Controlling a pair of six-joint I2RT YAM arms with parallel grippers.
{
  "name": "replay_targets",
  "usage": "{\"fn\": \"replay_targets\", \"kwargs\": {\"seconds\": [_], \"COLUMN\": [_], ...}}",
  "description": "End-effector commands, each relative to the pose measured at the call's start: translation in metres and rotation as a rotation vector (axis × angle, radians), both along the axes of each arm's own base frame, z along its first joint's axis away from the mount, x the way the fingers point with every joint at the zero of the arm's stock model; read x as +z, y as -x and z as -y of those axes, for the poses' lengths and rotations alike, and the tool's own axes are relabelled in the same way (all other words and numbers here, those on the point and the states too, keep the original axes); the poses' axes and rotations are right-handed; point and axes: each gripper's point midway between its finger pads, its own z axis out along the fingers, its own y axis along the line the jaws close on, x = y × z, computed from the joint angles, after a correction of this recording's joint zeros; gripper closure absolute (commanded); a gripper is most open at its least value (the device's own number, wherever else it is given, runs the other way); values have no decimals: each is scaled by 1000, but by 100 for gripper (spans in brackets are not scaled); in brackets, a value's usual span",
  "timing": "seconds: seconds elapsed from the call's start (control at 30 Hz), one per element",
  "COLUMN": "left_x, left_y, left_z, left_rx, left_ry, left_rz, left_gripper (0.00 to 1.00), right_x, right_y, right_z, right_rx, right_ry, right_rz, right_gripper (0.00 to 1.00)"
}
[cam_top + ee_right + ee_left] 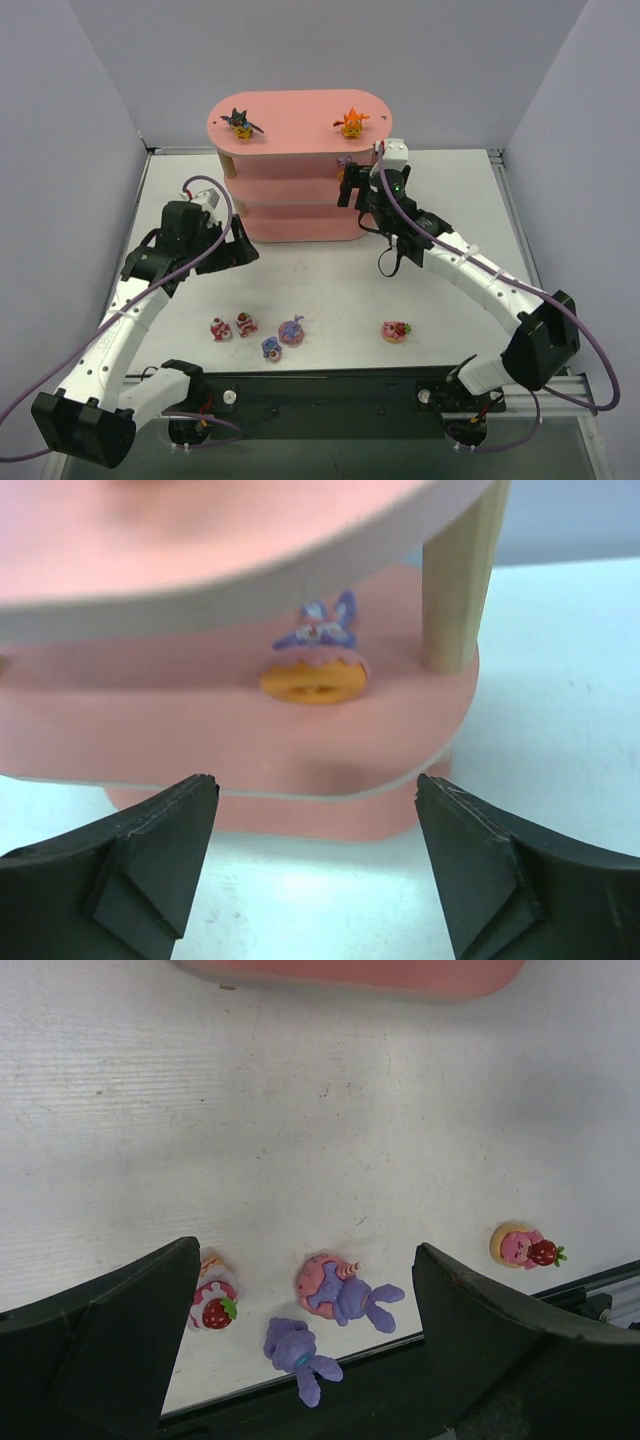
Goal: Place and organize the plastic toys onto the shelf
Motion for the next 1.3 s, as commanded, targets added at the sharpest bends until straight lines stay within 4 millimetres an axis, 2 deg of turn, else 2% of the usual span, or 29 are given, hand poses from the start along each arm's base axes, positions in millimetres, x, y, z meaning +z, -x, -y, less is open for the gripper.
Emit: {"fn": "replay_targets", "kwargs": {"seconds": [0.0, 0.03, 0.2, 0.47, 0.53, 0.57, 0.6, 0.73, 1.03, 1.27], "left_x": [17, 18, 19, 19, 17, 18, 17, 17, 16, 15], "left_y": [-8, -8, -7, -6, -6, -6, -6, -6, -8, -9], "left_z": [4, 3, 5, 4, 4, 4, 4, 3, 2, 1], "left_rx": [-9, -9, -18, -24, -26, -27, -28, -28, -24, -20], "left_ry": [34, 36, 43, 33, 29, 29, 26, 22, 12, 9], "left_rz": [83, 87, 89, 85, 82, 83, 80, 81, 78, 77], "left_gripper": [3, 3, 3, 3, 3, 3, 3, 3, 3, 3], "right_x": [46, 50, 31, 12, 13, 6, 9, -3, -12, -12], "right_y": [-3, -7, -17, -38, -44, -48, -50, -60, -77, -84], "right_z": [-6, -6, -16, -24, -24, -22, -22, -18, -14, -22], "right_rx": [67, 72, 104, 71, 56, 34, 25, -17, -50, -6], "right_ry": [-139, -137, -107, -130, -134, -123, -130, -108, -85, -90], "right_rz": [139, 159, 154, 178, 192, 185, 199, 199, 211, 214], "right_gripper": [15, 14, 11, 10, 10, 10, 10, 10, 10, 13]}}
